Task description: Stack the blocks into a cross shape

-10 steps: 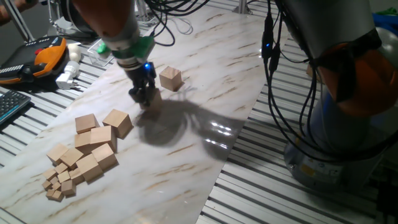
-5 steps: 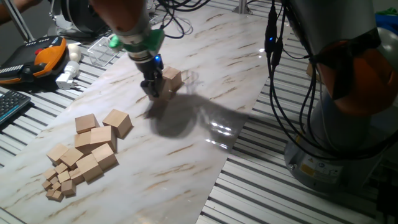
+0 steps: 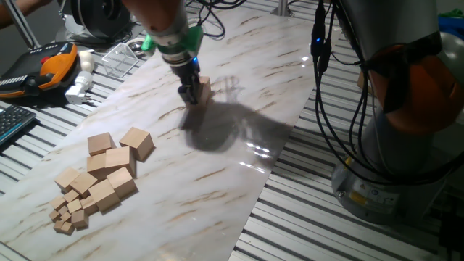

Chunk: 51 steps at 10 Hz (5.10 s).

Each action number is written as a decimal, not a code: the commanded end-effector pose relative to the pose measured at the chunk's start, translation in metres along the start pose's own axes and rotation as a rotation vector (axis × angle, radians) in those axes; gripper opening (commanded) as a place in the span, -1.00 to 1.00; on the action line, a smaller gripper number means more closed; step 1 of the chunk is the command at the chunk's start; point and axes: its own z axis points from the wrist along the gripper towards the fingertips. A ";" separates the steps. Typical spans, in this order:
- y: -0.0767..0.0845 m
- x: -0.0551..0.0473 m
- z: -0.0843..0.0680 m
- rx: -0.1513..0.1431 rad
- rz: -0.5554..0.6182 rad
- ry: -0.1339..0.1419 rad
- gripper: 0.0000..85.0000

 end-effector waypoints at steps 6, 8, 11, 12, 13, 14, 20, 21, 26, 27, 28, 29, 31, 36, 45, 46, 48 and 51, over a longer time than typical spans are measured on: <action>-0.020 0.004 0.004 0.048 -0.055 -0.007 -1.00; -0.019 -0.002 0.007 0.042 -0.071 -0.020 -1.00; -0.019 -0.003 0.010 0.040 -0.088 -0.032 -1.00; -0.019 -0.004 0.011 0.036 -0.082 -0.037 -1.00; -0.019 -0.004 0.011 0.035 -0.077 -0.042 -0.60; -0.019 -0.004 0.011 0.032 -0.076 -0.043 -0.20; -0.018 -0.005 0.011 0.034 -0.056 -0.082 1.00; -0.018 -0.005 0.011 0.022 -0.057 -0.085 1.00; 0.002 -0.021 -0.022 -0.110 -0.009 0.020 0.60; 0.010 -0.024 -0.033 -0.116 -0.012 0.050 0.20; 0.019 -0.026 -0.038 -0.097 -0.019 0.065 -0.20; 0.026 -0.027 -0.038 -0.086 -0.023 0.085 -1.00; 0.031 -0.024 -0.030 -0.097 -0.019 0.083 -1.00; 0.027 -0.010 0.003 -0.073 -0.023 0.012 -1.00; -0.019 0.016 0.017 -0.062 -0.120 -0.001 -1.00; -0.020 0.018 0.017 -0.049 -0.121 -0.004 -1.00; -0.020 0.019 0.017 -0.036 -0.133 -0.010 -1.00; -0.014 0.012 0.019 -0.084 -0.127 -0.016 -1.00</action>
